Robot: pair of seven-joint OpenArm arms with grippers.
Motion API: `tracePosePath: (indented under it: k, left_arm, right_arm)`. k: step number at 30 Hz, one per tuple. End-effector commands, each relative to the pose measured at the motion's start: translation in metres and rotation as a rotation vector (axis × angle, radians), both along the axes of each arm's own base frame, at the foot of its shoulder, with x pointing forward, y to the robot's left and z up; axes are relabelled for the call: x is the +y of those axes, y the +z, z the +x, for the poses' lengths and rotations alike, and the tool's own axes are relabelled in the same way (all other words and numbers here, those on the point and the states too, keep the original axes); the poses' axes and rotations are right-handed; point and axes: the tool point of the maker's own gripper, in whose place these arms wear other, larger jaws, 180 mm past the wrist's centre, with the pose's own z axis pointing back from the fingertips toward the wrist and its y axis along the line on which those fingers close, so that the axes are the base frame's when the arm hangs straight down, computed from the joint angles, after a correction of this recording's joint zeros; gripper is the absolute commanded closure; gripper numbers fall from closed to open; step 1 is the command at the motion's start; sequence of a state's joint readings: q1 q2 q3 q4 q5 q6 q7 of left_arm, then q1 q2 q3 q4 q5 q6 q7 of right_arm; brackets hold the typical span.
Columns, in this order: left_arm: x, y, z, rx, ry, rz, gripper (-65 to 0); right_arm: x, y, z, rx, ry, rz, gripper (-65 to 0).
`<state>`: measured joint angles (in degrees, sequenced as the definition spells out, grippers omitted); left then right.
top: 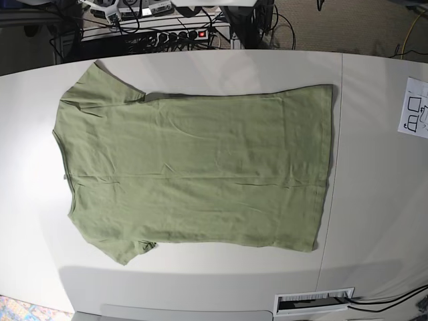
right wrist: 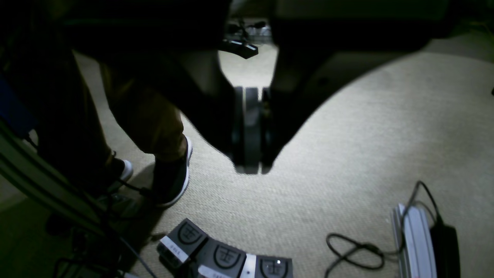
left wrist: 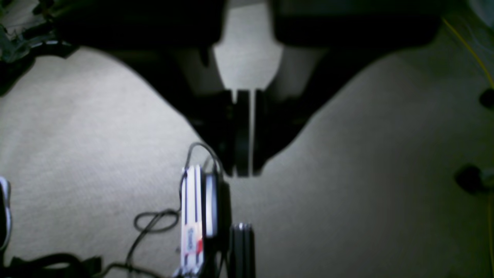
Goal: Fold the T-shirt properly
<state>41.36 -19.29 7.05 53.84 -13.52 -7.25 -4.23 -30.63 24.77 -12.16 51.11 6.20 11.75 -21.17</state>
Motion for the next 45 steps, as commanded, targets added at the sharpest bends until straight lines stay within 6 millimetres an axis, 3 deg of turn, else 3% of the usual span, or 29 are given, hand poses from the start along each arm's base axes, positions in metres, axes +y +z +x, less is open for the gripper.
tracePosePath:
  k: [1,6,11,15,22,29,34,41,45]
  left_arm:
    - [0.003,0.008,-0.009,-0.008,-0.009,-0.005,0.0]
    - [0.000,0.031,-0.005,-0.062,-0.039,-0.029,0.0]
    - [-0.022,0.054,0.012,-0.144,-0.121,-0.070,0.0]
    - [-0.041,0.080,0.030,-0.234,-0.210,-0.088,0.0]
    - [-0.054,0.126,0.064,-0.416,-0.372,0.018,0.0]
    - [-0.050,0.160,0.077,-0.470,-0.520,0.127,0.0]
    - [-0.045,0.188,0.106,-0.572,-0.585,0.253,0.0]
    - [-0.041,0.225,0.148,-0.719,-0.702,0.451,0.0]
    - [-0.037,0.236,0.170,-0.780,-0.751,0.540,0.0]
  right_arm:
    - [-0.012,0.005,-0.003,0.011,0.010,-0.016,0.0]
    - [-0.024,0.016,0.015,-0.021,0.063,-0.018,0.0]
    - [-0.029,0.039,0.041,-0.082,0.181,-0.023,0.0]
    - [-0.018,0.062,0.053,-0.129,0.323,-0.009,0.0]
    - [0.003,0.105,0.081,-0.251,0.483,-0.017,0.0]
    - [-0.005,0.159,0.117,-0.392,0.483,-0.084,0.0]
    - [-0.010,0.189,0.141,-0.470,0.490,-0.134,0.0]
    - [-0.001,0.206,0.158,-0.515,0.537,-0.160,0.0]
    - [-0.001,0.207,0.158,-0.516,0.541,-0.166,0.0]
